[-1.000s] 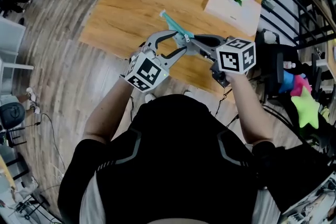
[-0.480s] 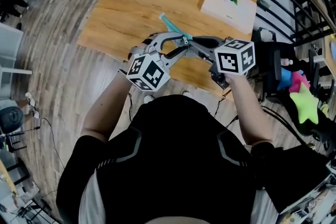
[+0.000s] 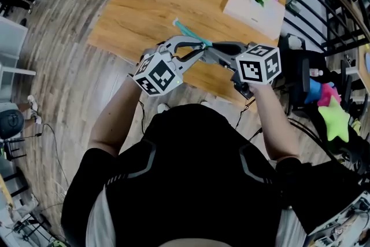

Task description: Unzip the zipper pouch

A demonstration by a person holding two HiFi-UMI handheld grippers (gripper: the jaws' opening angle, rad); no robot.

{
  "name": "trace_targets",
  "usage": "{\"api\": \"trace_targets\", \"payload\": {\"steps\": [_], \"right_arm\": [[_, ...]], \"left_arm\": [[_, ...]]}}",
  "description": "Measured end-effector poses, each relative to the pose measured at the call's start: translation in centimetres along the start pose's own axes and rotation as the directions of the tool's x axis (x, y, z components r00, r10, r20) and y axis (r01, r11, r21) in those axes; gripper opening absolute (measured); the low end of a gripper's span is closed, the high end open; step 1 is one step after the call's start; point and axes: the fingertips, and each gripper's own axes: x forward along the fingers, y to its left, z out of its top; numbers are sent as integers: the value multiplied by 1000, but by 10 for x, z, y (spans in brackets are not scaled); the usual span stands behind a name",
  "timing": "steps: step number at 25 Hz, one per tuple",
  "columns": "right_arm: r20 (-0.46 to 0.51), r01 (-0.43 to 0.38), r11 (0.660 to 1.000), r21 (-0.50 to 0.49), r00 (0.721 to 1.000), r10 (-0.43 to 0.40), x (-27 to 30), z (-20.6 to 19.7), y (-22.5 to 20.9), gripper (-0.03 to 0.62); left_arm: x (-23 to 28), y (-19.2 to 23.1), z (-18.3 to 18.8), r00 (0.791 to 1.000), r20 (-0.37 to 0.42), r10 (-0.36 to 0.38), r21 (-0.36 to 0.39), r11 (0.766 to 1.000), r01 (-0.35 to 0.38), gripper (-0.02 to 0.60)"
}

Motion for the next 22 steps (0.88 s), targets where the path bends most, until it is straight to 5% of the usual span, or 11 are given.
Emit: {"api": "trace_targets", "payload": {"steps": [8, 16, 22], "right_arm": [[-11, -15, 998, -67, 1000, 14, 2, 4, 7, 49], [-9, -39, 992, -122, 999, 38, 5, 13, 13, 48], [-12, -47, 988, -145, 999, 46, 5, 15, 15, 49]], "left_arm": [[-10, 9, -1, 999, 51, 18, -252, 968, -5, 36], [-23, 29, -8, 990, 97, 105, -521, 853, -39, 31], [-32, 41, -16, 987, 61, 151, -546, 832, -94, 31]]}}
